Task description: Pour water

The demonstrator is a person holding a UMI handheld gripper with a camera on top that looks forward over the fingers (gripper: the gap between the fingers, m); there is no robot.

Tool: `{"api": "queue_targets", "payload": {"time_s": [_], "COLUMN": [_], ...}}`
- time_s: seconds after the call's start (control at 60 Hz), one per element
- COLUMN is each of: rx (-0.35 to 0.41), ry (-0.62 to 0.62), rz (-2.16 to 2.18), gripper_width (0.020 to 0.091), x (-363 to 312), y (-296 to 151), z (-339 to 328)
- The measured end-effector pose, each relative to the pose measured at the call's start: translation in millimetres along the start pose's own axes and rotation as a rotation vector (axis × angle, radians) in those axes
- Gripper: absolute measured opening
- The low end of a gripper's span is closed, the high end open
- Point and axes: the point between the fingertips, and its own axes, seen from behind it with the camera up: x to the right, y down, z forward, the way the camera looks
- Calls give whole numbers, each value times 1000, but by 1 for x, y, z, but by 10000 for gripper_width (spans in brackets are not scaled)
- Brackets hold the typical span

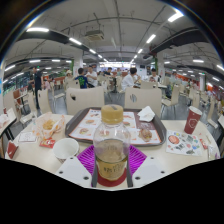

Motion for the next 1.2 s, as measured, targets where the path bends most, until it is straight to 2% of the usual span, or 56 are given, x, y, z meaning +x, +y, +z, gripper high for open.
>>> {"api": "queue_targets", "payload": {"time_s": [0.083,0.217,0.25,0.317,0.333,0.383,0.433,0.55,0.7,0.933,1.2], "rx": [21,4,-23,-66,-72,-97,-123,-190,-237,-264,-253], "ry": [-5,8,10,-1,-3,16,50,96,140,191,217], "rz": [2,-15,-15,2,6,13,20,62,86,68,8], "gripper_width": [410,513,584,855,865,828,861,851,849,850,850], "x": [0,0,0,-5,-7,-5,-2,-8,-33,-75,-87], "y": [-1,2,7,13,13,14,16,18,13,10,3], "z": [-1,-3,-3,-7,-9,-18,-30,-73,-145,-235,-271]}}
